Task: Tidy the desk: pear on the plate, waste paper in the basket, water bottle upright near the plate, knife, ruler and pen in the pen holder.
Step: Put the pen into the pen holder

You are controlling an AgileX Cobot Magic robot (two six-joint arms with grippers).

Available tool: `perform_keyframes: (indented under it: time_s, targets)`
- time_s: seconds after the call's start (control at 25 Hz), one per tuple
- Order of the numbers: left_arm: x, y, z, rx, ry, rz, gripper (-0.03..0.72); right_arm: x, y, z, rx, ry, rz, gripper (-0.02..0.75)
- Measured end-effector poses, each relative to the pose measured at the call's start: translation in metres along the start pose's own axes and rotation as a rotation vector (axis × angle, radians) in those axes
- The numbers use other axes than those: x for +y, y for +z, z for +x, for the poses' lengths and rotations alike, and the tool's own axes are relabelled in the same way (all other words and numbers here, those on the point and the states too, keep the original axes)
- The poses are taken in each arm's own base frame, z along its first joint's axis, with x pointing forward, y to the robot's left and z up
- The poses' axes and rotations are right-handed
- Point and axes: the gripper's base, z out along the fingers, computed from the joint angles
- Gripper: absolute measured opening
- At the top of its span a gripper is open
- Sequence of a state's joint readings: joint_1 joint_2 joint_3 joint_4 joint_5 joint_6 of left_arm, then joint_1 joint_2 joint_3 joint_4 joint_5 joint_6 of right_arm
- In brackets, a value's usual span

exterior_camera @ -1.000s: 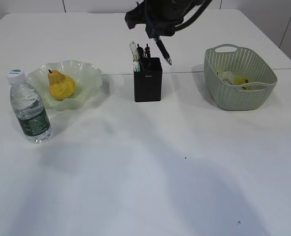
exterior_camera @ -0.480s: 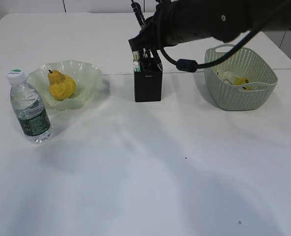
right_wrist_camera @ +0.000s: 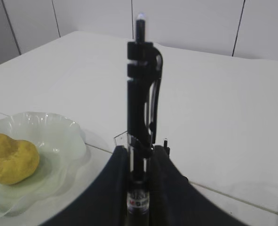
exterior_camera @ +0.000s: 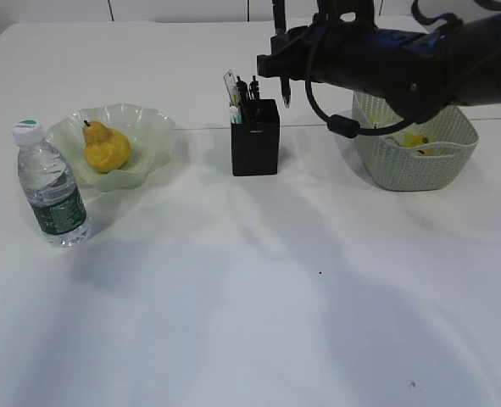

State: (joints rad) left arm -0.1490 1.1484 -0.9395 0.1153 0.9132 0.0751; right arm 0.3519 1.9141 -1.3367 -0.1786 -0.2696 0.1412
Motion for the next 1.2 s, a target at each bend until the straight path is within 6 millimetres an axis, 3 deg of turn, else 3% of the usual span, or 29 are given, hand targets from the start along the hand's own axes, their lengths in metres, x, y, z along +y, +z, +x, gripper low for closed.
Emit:
perform_keyframes:
  time_s: [0.44, 0.76, 1.2]
  targets:
    - [0.0, 0.0, -0.001, -0.008, 0.0, -0.001, 0.33, 0.001, 0.039, 0.021, -0.115, 0.028, -0.023, 0.113]
    - [0.0, 0.0, -0.001, -0.008, 0.0, -0.001, 0.33, -0.001, 0.065, 0.013, -0.149, 0.031, -0.018, 0.113]
    - [0.0, 0.0, -0.001, -0.008, 0.0, -0.001, 0.329, -0.004, 0.092, 0.039, 0.013, 0.031, 0.009, 0.113]
